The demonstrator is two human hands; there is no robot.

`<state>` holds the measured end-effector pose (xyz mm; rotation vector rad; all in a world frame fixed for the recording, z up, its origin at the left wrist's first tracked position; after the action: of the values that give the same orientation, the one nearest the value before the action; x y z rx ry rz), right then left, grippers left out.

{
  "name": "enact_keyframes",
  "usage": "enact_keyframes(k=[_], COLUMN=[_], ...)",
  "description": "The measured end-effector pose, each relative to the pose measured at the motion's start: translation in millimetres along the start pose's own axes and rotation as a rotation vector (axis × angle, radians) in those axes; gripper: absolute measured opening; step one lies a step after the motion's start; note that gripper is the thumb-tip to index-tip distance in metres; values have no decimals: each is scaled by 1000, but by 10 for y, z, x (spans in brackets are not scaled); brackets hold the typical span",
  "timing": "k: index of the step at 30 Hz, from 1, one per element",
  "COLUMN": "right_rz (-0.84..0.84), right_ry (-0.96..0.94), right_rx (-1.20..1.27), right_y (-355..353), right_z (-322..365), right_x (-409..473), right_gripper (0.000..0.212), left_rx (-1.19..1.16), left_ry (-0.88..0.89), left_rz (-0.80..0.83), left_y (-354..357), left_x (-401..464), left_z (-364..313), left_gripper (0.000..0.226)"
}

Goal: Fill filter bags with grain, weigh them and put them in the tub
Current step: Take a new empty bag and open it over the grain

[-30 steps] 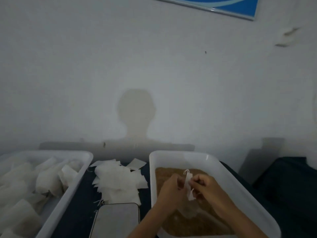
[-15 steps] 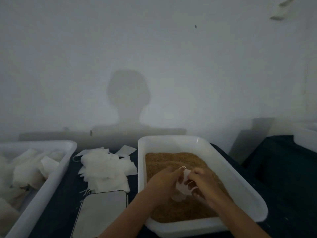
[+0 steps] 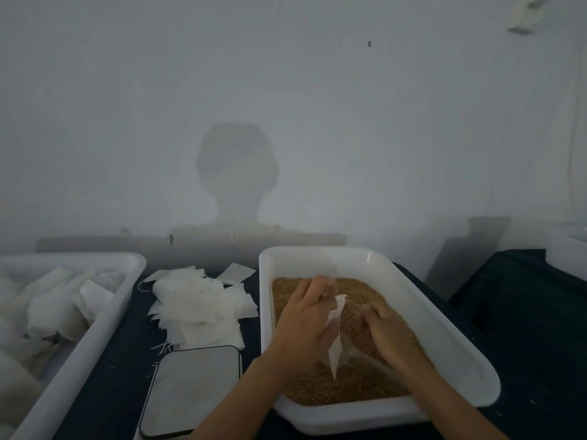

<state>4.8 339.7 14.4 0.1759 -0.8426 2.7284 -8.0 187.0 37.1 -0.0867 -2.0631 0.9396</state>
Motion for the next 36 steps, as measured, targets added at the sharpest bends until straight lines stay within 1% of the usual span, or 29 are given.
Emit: enact_keyframes(k=[1,2,5,6,7,9,11,13,16,19,21,24,28,30,31,33,36], right_rz=[27,89,315,353,374,421,479,507,488,498,492,501,483,482,488,474,463], right_ry=[-67,-113,-126,-115,-108,-140,-176,-199,-178,-185,-161,-138,-130,-105,-84,-83,-105], right_rx=[-177,-339,-732,-818,-882,-973,-1049,-1053,-966,-1121,-1223,-1296,-1239,-1195,-1151,-1040,-909], right_y=[-1,18,129,149,162,185,193,145,-129,-485,-639,-668,-446,-306,-242,-141,-54], right_z=[-10,-25,-143,-145,-126,-85,-31,29,133,273,325,312,237,185,153,95,4], right_x=[5,2,-27,-33,-34,-21,-18,-12,26,42,23,-19,-24,16,36,74,106], right_gripper=[21,18,38,40,38,25,22,21,14,6,13,3,7,17,18,12,18], left_rx=[-10,-7,8,16,39,90,110,126,200,266,288,308,306,305,308,316,331], left_ry=[8,12,-51,-93,-131,-174,-197,-239,-333,-412,-441,-447,-433,-427,-426,-421,-409], left_rz=[7,31,97,93,84,54,24,-10,-29,29,63,79,110,124,132,149,183], left_y=[-14,-14,4,8,12,8,-2,-6,17,83,117,133,135,128,126,135,169], left_x=[4,7,-9,-9,-7,3,11,12,-6,-35,-46,-40,-57,-65,-65,-58,-50], left_z=[-6,-11,-6,13,31,51,58,85,168,233,255,262,263,260,257,250,258], left_gripper=[7,8,13,13,13,16,19,23,30,33,33,29,26,26,26,26,24])
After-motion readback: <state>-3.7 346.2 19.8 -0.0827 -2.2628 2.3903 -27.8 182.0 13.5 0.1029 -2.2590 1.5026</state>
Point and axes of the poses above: each hand's wrist, its own x-axis towards the middle knuckle, its own y-axis out of the palm, z = x × y, the point moved 4 cm from there along x, towards the middle knuckle, and after that the axes turned 10 degrees about -y, right-handed, at the moved point
